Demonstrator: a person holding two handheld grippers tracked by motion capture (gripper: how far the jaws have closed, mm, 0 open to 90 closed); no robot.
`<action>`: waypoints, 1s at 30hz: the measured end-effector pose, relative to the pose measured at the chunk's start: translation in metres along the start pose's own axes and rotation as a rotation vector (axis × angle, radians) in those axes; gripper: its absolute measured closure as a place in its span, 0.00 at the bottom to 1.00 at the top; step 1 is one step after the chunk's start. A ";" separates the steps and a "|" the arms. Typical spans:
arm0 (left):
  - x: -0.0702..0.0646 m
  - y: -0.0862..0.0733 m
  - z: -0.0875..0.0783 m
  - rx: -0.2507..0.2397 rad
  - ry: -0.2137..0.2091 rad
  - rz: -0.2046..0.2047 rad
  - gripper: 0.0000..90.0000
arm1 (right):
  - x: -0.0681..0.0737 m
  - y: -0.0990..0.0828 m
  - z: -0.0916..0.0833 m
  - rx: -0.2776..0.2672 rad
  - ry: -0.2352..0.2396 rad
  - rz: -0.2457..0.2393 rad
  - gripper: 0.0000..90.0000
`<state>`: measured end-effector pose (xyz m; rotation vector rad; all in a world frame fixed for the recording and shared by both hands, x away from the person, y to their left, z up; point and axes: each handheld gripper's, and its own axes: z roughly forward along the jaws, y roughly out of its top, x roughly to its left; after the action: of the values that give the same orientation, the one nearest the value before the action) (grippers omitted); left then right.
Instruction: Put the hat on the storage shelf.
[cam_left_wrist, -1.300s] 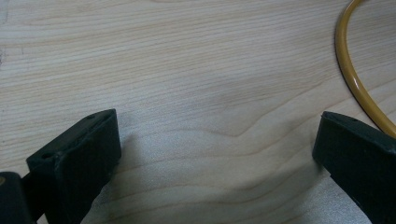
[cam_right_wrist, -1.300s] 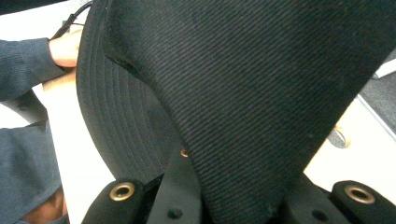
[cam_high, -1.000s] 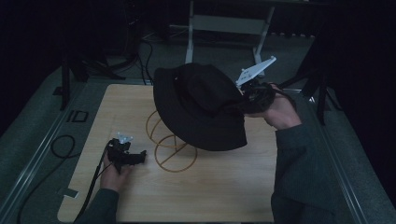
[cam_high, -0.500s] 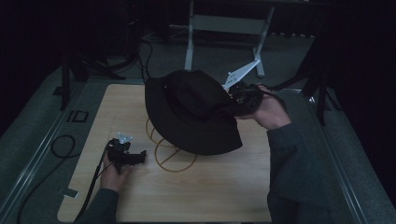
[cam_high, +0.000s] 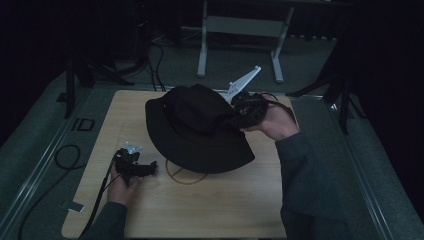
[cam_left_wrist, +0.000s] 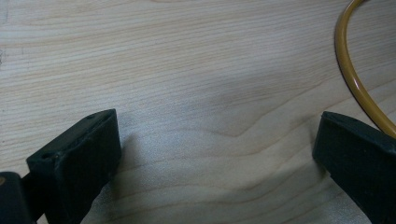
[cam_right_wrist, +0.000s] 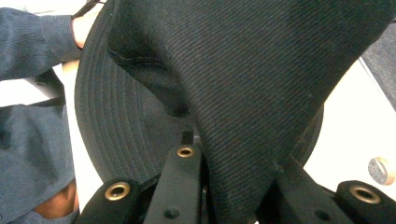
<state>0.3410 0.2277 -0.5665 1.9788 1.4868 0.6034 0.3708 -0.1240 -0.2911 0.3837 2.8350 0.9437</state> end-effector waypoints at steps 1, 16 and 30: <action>0.000 0.000 0.000 0.000 0.000 0.000 0.01 | 0.000 0.000 0.001 0.000 0.002 0.001 0.93; 0.000 0.000 0.000 0.001 -0.001 0.003 0.01 | 0.000 0.002 0.013 0.010 0.012 0.010 0.84; 0.000 0.000 0.000 0.000 0.000 0.001 0.01 | 0.002 0.007 0.010 -0.046 -0.005 0.001 0.84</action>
<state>0.3410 0.2278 -0.5665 1.9803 1.4859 0.6041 0.3726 -0.1123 -0.2947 0.3824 2.8031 1.0042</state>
